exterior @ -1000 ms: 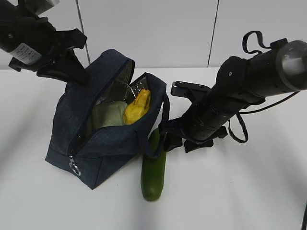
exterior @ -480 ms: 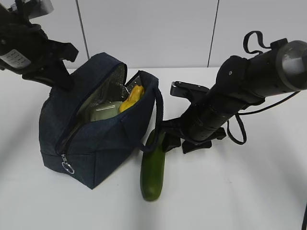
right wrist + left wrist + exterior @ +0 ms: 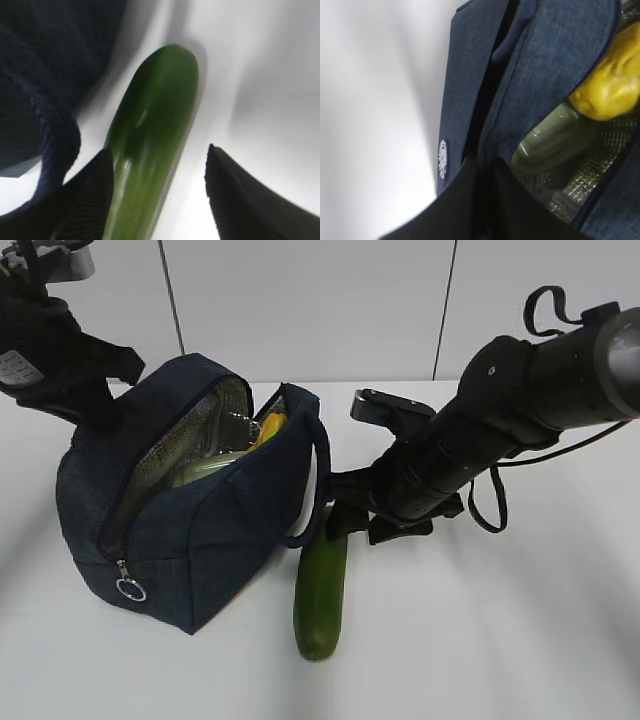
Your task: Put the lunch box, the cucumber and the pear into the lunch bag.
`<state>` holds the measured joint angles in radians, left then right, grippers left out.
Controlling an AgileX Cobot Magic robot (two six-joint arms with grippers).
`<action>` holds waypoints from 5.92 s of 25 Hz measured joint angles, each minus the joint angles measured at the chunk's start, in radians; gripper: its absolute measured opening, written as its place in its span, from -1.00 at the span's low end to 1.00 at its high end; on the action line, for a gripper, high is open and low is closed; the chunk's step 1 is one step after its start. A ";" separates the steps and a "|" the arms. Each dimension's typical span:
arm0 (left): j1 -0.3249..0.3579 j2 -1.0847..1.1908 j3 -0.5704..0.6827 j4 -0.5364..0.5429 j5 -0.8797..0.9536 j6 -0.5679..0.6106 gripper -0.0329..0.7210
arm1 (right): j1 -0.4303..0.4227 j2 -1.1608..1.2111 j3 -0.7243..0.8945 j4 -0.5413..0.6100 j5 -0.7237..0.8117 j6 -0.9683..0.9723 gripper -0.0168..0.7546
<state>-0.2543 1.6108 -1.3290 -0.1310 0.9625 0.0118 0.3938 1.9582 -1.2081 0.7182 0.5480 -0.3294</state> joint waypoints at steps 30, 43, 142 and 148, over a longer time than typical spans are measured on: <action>0.000 0.000 0.000 0.050 0.038 -0.047 -0.91 | 0.068 0.103 0.000 0.157 -0.061 -0.129 0.25; 0.000 0.000 0.000 0.049 0.038 -0.047 -0.91 | 0.068 0.111 -0.008 0.140 -0.038 -0.136 -0.02; 0.000 0.000 0.000 -0.288 -0.081 0.096 -0.91 | 0.092 -0.006 -0.136 1.069 -0.002 -0.688 0.17; 0.000 0.000 0.000 -0.275 -0.088 0.096 -0.91 | 0.092 -0.006 -0.141 1.052 0.076 -0.689 0.17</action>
<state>-0.2543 1.6108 -1.3290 -0.4061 0.8742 0.1077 0.4859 1.9520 -1.3487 1.7698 0.6241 -1.0181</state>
